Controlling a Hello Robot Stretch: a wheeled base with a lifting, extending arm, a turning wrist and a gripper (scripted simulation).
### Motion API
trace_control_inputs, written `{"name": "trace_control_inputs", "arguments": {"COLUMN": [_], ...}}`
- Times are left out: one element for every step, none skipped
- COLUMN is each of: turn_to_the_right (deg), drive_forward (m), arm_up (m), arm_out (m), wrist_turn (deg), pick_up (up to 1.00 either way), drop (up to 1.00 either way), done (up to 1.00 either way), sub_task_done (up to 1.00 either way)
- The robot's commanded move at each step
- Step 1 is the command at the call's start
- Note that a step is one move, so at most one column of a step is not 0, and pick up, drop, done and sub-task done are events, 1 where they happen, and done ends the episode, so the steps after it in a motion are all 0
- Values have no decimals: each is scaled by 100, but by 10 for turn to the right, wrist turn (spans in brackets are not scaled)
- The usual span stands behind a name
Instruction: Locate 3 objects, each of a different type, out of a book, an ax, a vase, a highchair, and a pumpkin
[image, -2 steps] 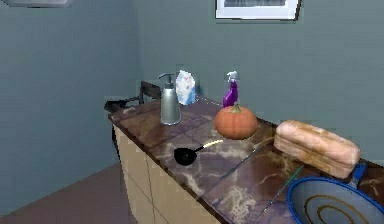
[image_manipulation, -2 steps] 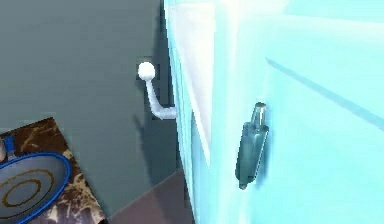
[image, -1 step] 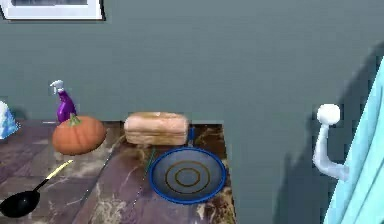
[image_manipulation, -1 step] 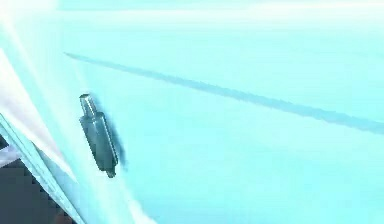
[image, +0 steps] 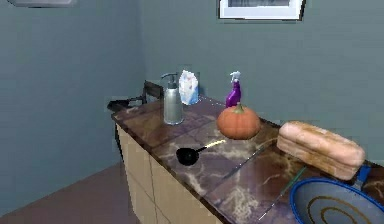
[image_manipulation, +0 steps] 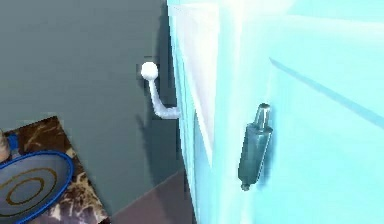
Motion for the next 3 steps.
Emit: {"name": "trace_control_inputs", "arguments": {"turn_to_the_right": [450, 450, -450], "drive_forward": [0, 0, 0], "arm_up": [0, 0, 0], "arm_out": [0, 0, 0], "wrist_turn": [0, 0, 0], "pick_up": [0, 0, 0], "drop": [0, 0, 0], "done": [0, 0, 0], "sub_task_done": [0, 0, 0]}}
